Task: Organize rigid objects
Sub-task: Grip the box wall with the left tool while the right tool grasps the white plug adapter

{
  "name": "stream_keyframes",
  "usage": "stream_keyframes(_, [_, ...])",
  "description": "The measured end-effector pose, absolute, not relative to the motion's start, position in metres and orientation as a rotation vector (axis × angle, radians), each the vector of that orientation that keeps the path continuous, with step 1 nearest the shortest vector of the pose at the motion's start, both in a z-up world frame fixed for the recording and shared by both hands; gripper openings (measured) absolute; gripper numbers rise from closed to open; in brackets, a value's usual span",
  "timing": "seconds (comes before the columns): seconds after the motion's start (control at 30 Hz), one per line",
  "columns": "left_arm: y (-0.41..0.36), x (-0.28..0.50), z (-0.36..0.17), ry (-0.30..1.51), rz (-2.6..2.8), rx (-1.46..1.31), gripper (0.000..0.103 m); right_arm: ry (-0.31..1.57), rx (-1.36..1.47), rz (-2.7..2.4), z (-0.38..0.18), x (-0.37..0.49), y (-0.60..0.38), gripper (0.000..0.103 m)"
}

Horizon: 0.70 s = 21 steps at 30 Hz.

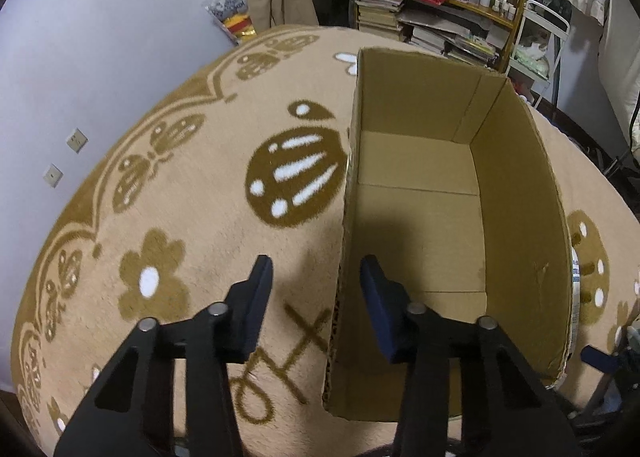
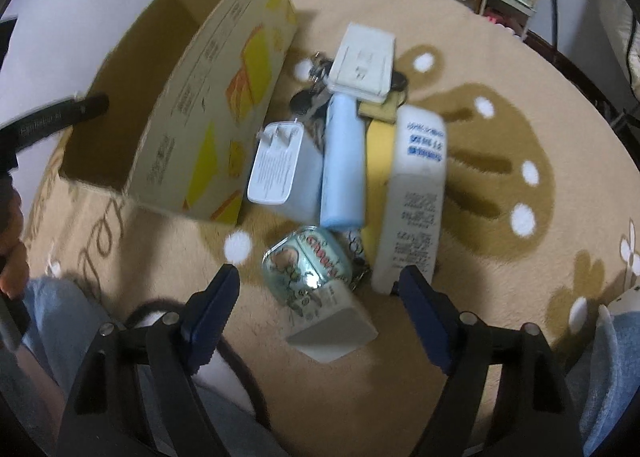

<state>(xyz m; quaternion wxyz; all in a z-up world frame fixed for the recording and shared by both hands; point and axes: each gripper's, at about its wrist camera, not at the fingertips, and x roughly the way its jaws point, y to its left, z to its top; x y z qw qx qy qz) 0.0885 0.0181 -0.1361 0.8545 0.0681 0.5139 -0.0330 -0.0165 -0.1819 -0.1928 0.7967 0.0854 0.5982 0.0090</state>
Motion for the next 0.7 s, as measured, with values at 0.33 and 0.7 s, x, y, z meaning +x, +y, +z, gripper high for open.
stream_keyframes(0.33, [0.021, 0.089, -0.141, 1.094, -0.044, 0.154, 0.026, 1.391, 0.124, 0.027, -0.219, -0.017, -0.174, 0.064])
stream_keyframes(0.7, [0.02, 0.089, -0.142, 1.1, -0.055, 0.157, 0.02, 1.407, 0.089, 0.044, -0.228, -0.024, -0.157, 0.054])
